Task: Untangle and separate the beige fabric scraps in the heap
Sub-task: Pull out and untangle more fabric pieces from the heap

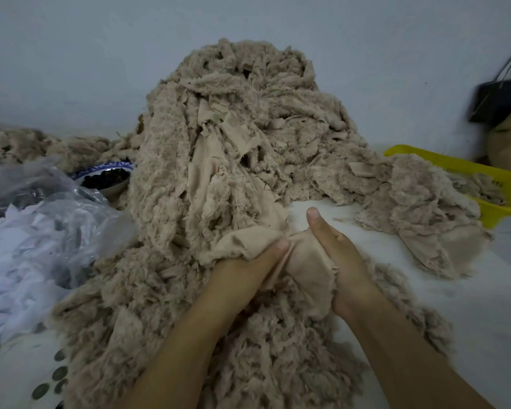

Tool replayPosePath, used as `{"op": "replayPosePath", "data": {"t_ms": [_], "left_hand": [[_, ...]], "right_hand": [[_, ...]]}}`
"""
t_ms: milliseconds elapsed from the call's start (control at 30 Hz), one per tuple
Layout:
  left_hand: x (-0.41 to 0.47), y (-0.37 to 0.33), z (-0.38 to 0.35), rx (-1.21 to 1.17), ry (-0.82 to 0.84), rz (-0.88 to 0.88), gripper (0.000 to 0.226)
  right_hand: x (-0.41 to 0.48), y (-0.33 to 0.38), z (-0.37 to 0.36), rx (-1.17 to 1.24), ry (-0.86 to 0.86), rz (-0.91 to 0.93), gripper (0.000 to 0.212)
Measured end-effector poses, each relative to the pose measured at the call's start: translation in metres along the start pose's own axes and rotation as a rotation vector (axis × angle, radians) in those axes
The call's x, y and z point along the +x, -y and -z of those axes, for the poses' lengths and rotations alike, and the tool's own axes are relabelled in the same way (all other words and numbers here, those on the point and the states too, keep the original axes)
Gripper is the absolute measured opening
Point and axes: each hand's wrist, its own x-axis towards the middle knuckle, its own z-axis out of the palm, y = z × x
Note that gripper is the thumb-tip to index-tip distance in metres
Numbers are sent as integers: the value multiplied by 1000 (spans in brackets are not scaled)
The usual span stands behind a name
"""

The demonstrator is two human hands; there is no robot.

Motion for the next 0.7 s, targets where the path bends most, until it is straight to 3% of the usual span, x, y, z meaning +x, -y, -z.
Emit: {"op": "replayPosePath", "data": {"t_ms": [133,267,300,400,433,533,700], "left_hand": [[7,-7,1,-445,-81,70,23],[10,-13,4,-667,-127,128,36],[10,-14,5,-711,-123,135,40],[11,-15,10,-811,-89,147,35],[12,-16,11,-845,-75,152,36],[15,-13,14,-908,-103,168,36],[10,-12,9,-876,-3,187,28]], "right_hand": [[3,1,-1,-8,15,-31,51],[-2,-4,-7,-64,237,42,66],[-3,-9,-8,-173,267,32,64],[-6,-13,-11,-445,234,-6,31],[-5,-14,-10,-427,188,-11,32],[1,-8,-5,-49,24,-63,38],[3,3,-2,203,24,-70,51]]}}
